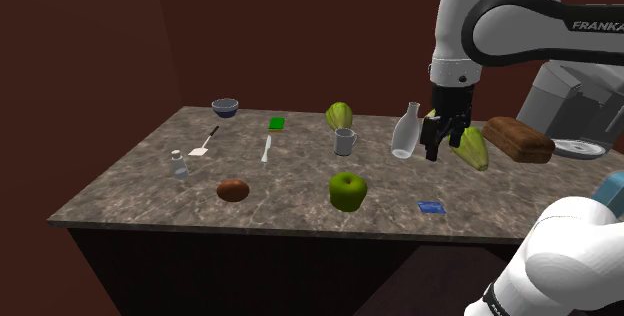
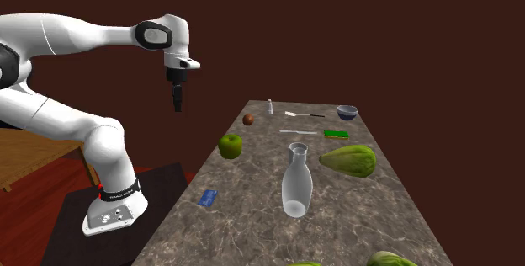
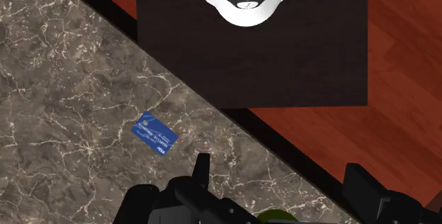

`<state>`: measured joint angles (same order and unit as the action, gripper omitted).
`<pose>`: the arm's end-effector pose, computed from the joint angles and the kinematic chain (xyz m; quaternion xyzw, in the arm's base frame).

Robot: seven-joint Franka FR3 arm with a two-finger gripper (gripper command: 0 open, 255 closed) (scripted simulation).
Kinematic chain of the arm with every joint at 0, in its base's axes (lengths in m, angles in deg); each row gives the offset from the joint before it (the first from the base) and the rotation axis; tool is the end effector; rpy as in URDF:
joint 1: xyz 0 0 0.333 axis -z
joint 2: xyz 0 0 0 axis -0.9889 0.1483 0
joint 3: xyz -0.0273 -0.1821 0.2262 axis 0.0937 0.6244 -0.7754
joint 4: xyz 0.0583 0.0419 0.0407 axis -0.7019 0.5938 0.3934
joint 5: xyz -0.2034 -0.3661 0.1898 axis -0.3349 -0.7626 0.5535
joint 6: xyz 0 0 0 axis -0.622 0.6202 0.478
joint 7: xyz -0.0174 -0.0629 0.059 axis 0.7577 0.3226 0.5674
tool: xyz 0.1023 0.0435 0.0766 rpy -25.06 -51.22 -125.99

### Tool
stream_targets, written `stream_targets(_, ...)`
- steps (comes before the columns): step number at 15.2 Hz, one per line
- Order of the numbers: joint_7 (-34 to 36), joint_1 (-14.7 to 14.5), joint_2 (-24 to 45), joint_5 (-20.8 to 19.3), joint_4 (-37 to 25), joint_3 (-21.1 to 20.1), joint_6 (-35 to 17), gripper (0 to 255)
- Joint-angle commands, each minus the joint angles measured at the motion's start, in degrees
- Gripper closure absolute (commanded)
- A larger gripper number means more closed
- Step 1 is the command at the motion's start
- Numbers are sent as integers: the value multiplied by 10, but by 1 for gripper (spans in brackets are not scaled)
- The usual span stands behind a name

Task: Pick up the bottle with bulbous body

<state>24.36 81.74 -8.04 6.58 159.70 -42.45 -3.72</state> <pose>0.3625 0.0234 0.5106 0.9954 -0.0479 -0.0763 0.0341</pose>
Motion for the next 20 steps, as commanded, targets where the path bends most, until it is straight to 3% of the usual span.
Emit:
stream_targets(1,0,0,0,0,0,0,0,0)
stream_targets(11,-99,42,143,-69,-69,99,-93,0)
stream_targets(20,-188,66,303,-80,-188,175,-152,0)
